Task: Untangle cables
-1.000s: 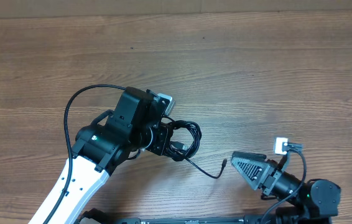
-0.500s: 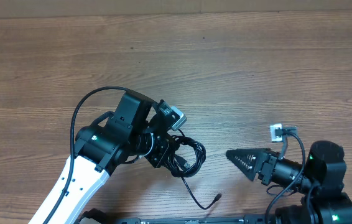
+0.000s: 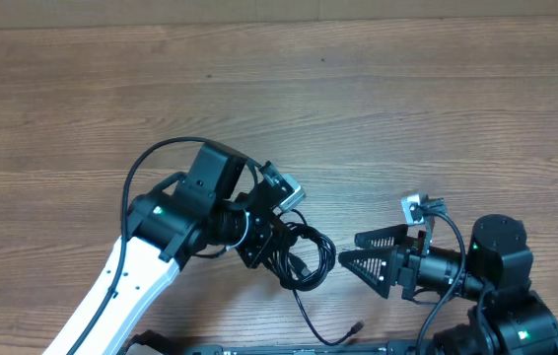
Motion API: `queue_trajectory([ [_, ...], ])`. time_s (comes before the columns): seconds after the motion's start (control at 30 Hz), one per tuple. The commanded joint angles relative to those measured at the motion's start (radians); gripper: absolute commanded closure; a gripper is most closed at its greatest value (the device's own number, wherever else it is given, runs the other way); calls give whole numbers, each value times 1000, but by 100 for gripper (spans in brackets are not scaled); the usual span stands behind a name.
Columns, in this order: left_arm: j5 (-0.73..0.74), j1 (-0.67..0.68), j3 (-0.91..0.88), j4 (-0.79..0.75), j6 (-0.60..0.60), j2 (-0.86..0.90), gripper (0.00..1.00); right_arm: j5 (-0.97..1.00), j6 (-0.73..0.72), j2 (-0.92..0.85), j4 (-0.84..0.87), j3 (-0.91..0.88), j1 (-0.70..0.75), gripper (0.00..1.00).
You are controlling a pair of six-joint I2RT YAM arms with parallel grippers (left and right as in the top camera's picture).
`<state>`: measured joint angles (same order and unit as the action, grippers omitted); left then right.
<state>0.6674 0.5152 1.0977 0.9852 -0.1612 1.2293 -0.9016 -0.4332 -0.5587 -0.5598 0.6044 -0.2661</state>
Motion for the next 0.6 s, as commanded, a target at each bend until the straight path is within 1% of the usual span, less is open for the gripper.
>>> queue_trajectory([
  [0.0, 96, 2, 15, -14, -18, 18, 96, 77, 15, -1, 14, 23, -37, 21],
  [0.17, 132, 2, 15, -31, -18, 20, 96, 101, 14, -27, 29, 23, -80, 22],
  [0.23, 147, 2, 15, -43, -17, 20, 96, 101, 11, -44, 44, 23, -92, 27],
  [0.27, 146, 2, 15, -48, -1, 20, 96, 101, 11, -58, 59, 23, -100, 31],
  [0.37, 146, 2, 15, -51, 9, 20, 96, 101, -1, -90, 94, 23, -114, 38],
  [0.43, 146, 2, 15, -50, 9, 20, 96, 101, -44, -117, 128, 23, -122, 48],
  [0.57, 106, 2, 15, -50, 11, 20, 96, 96, -99, -161, 167, 23, -134, 82],
])
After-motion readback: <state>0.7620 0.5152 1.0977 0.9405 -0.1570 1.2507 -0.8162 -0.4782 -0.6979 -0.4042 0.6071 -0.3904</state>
